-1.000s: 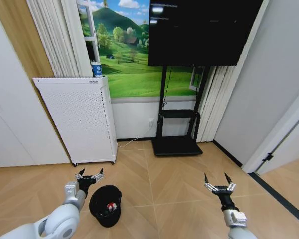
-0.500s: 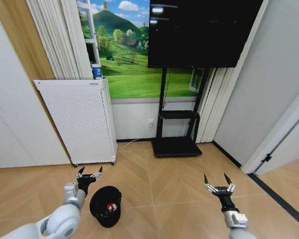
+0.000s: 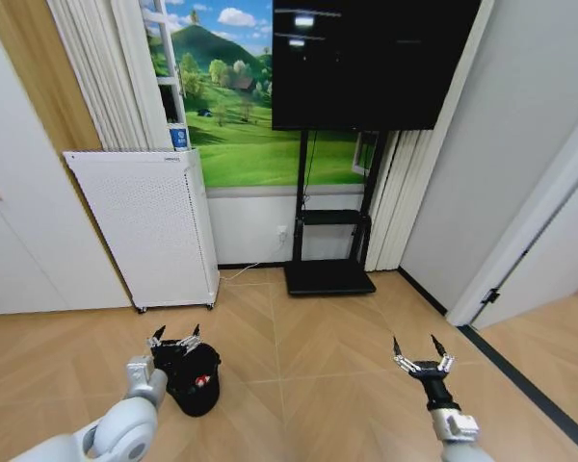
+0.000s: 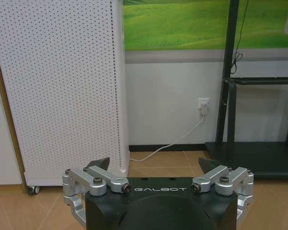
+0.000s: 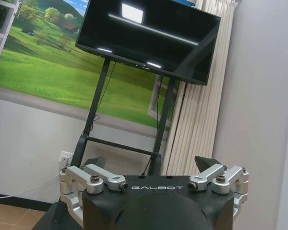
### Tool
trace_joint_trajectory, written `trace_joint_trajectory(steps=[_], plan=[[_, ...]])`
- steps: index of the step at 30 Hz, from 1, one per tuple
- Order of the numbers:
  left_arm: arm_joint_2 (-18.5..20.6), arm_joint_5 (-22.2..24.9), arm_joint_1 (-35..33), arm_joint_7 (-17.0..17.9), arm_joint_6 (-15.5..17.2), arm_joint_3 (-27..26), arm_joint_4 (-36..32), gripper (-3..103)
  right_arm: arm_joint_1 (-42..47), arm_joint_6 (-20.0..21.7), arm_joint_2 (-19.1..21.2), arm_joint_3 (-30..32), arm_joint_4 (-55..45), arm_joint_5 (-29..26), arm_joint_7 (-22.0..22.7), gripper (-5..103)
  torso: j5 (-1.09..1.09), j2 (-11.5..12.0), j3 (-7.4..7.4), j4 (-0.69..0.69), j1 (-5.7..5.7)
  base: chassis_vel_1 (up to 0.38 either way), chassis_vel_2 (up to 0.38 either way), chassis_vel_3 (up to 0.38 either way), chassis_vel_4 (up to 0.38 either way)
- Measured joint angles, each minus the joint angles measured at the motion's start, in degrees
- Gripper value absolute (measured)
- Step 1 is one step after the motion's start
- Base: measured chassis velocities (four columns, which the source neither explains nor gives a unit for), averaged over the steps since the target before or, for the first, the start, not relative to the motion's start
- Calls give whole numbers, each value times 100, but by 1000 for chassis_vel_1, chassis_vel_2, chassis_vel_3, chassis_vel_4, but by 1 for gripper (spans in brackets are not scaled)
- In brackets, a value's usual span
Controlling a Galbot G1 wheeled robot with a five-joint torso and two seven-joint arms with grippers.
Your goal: Pick up the trash bin and place the garbage on the floor into it.
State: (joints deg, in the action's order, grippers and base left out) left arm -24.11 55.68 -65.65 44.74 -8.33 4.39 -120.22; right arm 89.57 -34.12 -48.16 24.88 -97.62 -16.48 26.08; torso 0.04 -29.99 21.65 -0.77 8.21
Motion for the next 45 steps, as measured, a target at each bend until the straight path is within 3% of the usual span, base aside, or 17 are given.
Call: trace_joint_trajectory(steps=[10,20,39,45], plan=[[85,-4,-32,10,-7,-21,-33,100,173,-84,5,96,-77,59,-77,100,-8,13,-7,1,-3,233,-279,-224,261],[75,-12,-94,18,-37,-25,2,100,242,-131,264,42,81,-20,-222,100,-5,21,-14,0,-9,293,-260,-300,252],[-86,-114,-65,-17,-98,95,185,100,233,-111,79,0,222,127,-228,100,-3,25,-21,0,-13,278,-280,-277,278],[-137,-172,-97,-35,-123,115,221,100,216,-113,3,-15,312,228,-288,100,-2,28,-20,0,-13,26,-91,-80,123]])
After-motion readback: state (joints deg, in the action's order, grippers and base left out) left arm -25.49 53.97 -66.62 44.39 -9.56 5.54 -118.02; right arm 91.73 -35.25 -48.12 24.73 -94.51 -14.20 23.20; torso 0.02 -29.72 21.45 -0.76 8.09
